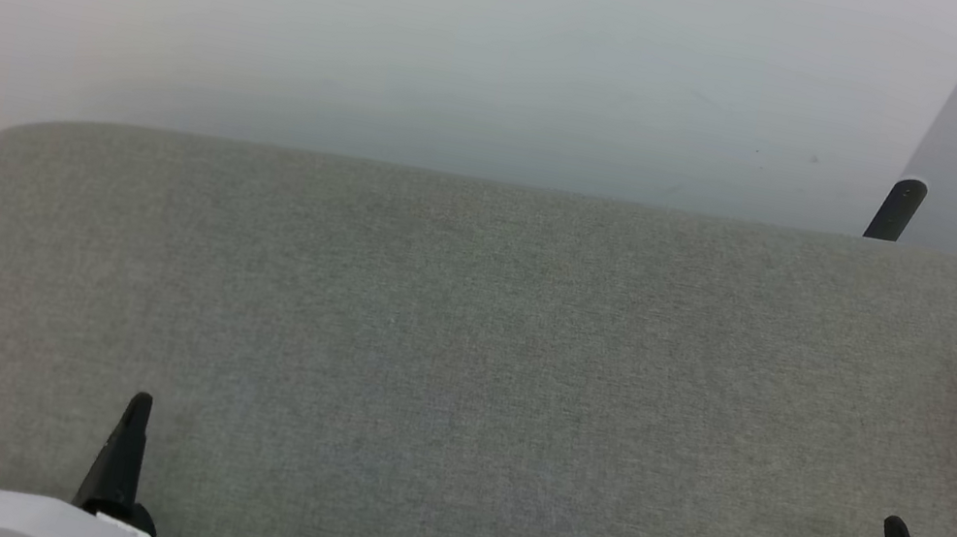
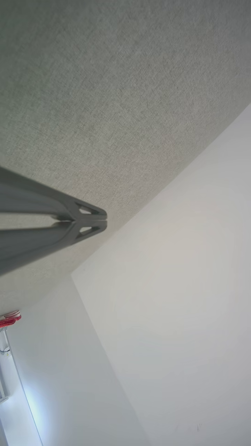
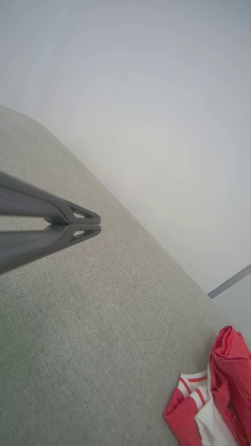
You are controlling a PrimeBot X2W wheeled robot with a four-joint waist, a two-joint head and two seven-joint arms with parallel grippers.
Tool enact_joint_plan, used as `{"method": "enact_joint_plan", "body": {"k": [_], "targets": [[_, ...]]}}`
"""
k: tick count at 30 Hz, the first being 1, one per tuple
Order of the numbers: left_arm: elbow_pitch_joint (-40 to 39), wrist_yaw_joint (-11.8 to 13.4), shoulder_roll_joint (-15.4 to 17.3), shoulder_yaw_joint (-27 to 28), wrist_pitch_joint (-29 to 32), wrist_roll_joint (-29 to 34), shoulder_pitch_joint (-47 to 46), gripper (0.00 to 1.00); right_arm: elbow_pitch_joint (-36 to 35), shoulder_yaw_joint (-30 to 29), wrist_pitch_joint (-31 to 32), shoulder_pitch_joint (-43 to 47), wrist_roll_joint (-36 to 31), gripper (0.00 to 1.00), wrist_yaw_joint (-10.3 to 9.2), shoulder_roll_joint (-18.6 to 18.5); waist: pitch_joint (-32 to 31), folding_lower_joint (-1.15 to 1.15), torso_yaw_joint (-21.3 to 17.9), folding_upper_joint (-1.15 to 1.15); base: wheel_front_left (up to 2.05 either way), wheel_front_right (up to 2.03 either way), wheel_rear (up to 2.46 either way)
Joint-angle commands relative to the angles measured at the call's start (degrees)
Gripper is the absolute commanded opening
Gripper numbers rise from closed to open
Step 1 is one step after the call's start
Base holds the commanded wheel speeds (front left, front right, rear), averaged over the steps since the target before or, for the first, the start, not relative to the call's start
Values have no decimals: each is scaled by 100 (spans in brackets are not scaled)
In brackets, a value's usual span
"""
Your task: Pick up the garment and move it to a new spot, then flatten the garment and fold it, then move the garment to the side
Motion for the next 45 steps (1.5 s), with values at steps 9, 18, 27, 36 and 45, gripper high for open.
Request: {"method": "enact_joint_plan", "body": {"k": [9,18,27,36,45], "targets": [[-12,-8,-63,80,181,-575,-210,0,-38,-54,129,-193,686,0,-2,51,22,0,-8,0,0,0,0],[26,-9,-147,124,326,-1027,-277,0,-25,-80,223,-241,1222,0,-2,107,44,0,-16,0,0,0,0],[58,-11,-222,164,466,-1444,-344,0,-13,-104,307,-304,1728,0,-2,158,65,0,-24,0,0,0,0],[87,-12,-295,198,597,-1826,-402,0,-1,-125,386,-338,2175,0,-3,210,86,0,-32,0,0,0,0],[117,-13,-360,231,721,-2184,-452,0,13,-143,465,-391,2606,0,-2,255,108,0,-40,0,0,0,0]]}}
